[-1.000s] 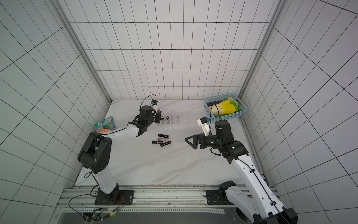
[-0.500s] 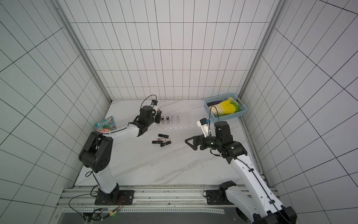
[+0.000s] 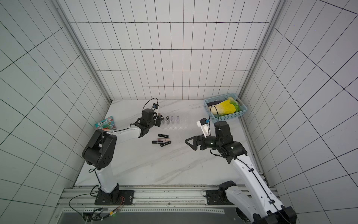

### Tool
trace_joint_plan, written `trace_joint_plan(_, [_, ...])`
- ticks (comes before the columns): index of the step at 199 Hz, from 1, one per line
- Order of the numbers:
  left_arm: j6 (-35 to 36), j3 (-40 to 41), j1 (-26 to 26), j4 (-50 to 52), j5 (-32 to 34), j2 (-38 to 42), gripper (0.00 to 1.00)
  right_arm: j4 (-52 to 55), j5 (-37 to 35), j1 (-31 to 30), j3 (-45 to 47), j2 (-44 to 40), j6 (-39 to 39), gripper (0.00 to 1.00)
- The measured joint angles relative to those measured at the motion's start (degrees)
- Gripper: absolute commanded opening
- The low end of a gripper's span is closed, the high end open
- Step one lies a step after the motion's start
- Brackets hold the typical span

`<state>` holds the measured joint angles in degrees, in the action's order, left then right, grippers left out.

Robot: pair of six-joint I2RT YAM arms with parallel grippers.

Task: Arrange the lipsticks in the organizer
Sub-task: Place the lipstick in the storage box.

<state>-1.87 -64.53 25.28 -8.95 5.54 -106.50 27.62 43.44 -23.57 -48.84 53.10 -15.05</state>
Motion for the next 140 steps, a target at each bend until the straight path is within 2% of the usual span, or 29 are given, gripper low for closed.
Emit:
trace_joint_plan(22, [-0.9, 0.2, 0.0, -0.4, -0.1, 0.4, 0.51, -0.3, 0.3, 0.0, 0.0, 0.6, 0.0, 0.93])
trace_joint_plan(46, [-1.8, 3.0, 0.1, -0.7, -0.7, 3.9, 0.62, -0.7, 0.0, 0.0, -0.3, 4.7, 0.3, 0.87])
trace_joint_plan(66, [-3.8, 5.7, 0.3, -0.5, -0.8, 9.9, 0.63, 0.1, -2.8, -1.0, -2.8, 11.2, 1.8, 0.73])
trace_joint_plan(110, [-12.2, 13.0, 0.9, -1.0, -0.5, 27.9, 0.63, 3.0, -15.7, -9.2, -15.5, 28.2, 7.9, 0.56])
trace_joint_plan(140, [-18.2, 19.8, 0.5, -1.0, 0.2, 33.8, 0.63, 3.4, -20.9, -13.7, -21.8, 38.0, 11.6, 0.53])
